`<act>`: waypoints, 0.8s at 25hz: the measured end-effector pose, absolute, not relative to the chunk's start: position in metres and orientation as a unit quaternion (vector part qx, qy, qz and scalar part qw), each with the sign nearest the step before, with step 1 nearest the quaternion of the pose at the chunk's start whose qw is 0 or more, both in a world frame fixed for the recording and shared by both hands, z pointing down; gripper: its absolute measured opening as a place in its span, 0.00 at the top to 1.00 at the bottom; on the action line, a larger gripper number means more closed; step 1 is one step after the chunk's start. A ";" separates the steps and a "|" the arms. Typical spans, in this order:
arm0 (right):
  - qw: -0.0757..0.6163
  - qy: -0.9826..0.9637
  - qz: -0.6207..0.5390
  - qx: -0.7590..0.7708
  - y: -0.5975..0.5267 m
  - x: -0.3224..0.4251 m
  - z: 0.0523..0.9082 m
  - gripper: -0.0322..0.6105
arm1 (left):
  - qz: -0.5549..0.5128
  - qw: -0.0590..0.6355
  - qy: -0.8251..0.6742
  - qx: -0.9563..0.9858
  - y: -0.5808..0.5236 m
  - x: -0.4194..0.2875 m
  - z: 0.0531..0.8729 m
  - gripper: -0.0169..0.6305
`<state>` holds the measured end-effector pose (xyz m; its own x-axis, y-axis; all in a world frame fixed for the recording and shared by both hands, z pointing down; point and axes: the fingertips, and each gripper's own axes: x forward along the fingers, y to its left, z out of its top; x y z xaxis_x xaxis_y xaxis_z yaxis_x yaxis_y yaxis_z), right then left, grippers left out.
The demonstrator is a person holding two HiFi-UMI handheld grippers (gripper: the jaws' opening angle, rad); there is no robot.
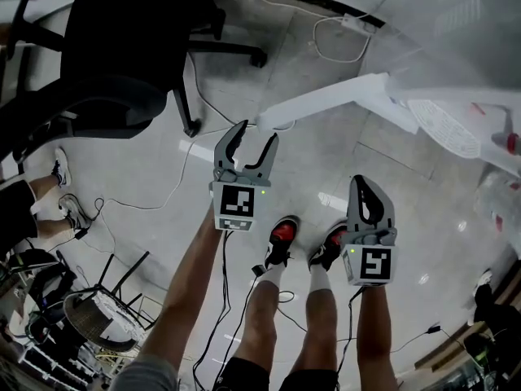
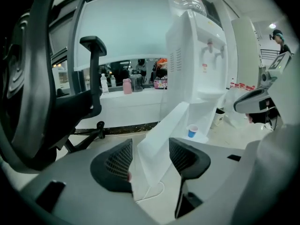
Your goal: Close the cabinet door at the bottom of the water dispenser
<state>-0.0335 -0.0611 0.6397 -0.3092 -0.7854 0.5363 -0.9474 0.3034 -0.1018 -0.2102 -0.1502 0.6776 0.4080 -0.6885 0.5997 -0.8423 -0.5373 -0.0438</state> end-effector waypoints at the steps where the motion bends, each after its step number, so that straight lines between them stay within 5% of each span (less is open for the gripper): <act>1: 0.201 -0.780 0.207 0.555 -0.061 -0.031 0.641 0.92 | 0.291 0.138 -0.458 0.829 -0.152 -0.209 0.683 0.59; 20: 0.194 -0.766 0.215 0.574 -0.054 -0.017 0.647 0.92 | 0.325 0.110 -0.436 0.832 -0.159 -0.202 0.705 0.60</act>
<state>-0.0168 -0.0542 0.6473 -0.2664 -0.7960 0.5436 -0.9626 0.2490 -0.1071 -0.2023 -0.1588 0.7055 0.4083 -0.6537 0.6372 -0.7971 -0.5955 -0.1003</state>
